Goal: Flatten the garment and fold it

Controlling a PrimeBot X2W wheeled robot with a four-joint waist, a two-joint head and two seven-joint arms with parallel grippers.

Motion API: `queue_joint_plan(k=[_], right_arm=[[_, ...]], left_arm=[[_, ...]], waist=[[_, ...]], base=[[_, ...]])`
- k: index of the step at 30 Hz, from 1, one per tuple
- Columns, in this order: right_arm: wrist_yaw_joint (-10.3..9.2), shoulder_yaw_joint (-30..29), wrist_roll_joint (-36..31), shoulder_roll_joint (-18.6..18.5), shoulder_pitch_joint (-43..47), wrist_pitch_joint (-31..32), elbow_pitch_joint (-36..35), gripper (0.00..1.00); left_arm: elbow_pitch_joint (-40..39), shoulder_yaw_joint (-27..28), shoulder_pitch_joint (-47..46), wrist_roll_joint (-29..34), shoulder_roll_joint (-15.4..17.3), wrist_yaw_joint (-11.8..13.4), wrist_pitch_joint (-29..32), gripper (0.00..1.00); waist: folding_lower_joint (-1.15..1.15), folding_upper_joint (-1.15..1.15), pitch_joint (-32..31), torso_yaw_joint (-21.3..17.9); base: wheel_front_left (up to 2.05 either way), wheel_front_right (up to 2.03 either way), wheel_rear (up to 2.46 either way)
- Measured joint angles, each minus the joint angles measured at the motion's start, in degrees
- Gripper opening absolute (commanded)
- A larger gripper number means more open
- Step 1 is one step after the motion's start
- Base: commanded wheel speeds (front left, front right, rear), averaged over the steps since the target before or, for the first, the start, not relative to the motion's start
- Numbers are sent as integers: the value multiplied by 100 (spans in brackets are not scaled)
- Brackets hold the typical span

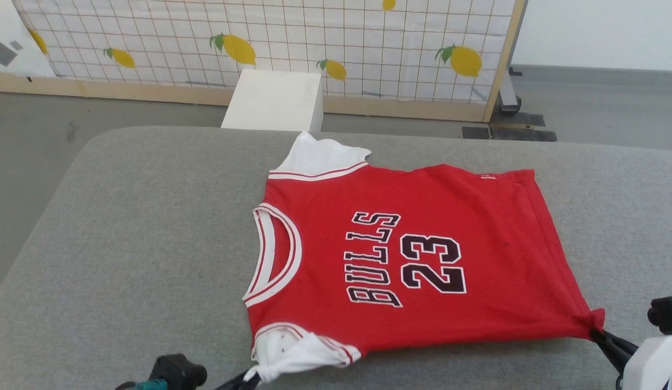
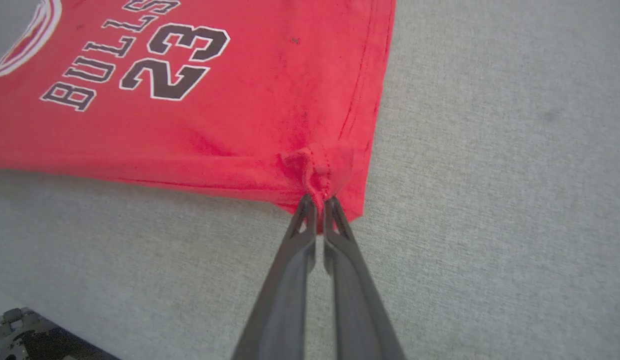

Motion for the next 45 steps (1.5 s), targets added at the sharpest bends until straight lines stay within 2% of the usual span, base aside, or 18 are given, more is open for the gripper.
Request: queue_joint_plan(k=[6, 13, 24, 35, 36, 37, 38, 45], right_arm=[[0, -467, -250, 261, 77, 93, -545, 0], [0, -657, -504, 398, -521, 336, -705, 0], [0, -414, -869, 391, -1545, 775, -237, 0], [0, -253, -1159, 393, -2079, 1046, 458, 0], [0, -257, -1166, 398, -2114, 1072, 497, 0], [0, -263, -1171, 408, -2139, 1072, 520, 44], [0, -282, -1171, 437, -2161, 1072, 554, 100], [-2, -388, -1441, 597, -2110, 937, 588, 100]], left_arm=[[-27, 229, -346, 256, -120, 77, -269, 0], [232, 514, -1267, 514, -435, 4, -427, 0], [1363, 488, -2520, 688, -912, -524, -158, 0], [2955, 319, -3221, 859, -1788, -767, -320, 0], [3127, 309, -3237, 859, -1883, -768, -374, 82], [3273, 310, -3241, 859, -1948, -764, -426, 100], [3446, 300, -3242, 867, -2022, -754, -499, 100], [3939, 523, -3195, 669, -2363, -650, -833, 100]], waist=[[0, 0, 195, 30], [0, 0, 643, 49], [1, 0, 1464, 72], [1, 0, 2000, 165], [1, 0, 2005, 186], [1, 0, 2000, 198], [1, 0, 1982, 208], [1, 0, 1678, 228]], base=[[0, 0, 0], [0, 0, 0], [0, 0, 0], [0, 0, 0], [0, 0, 0], [0, 0, 0], [0, 0, 0], [0, 0, 0]])
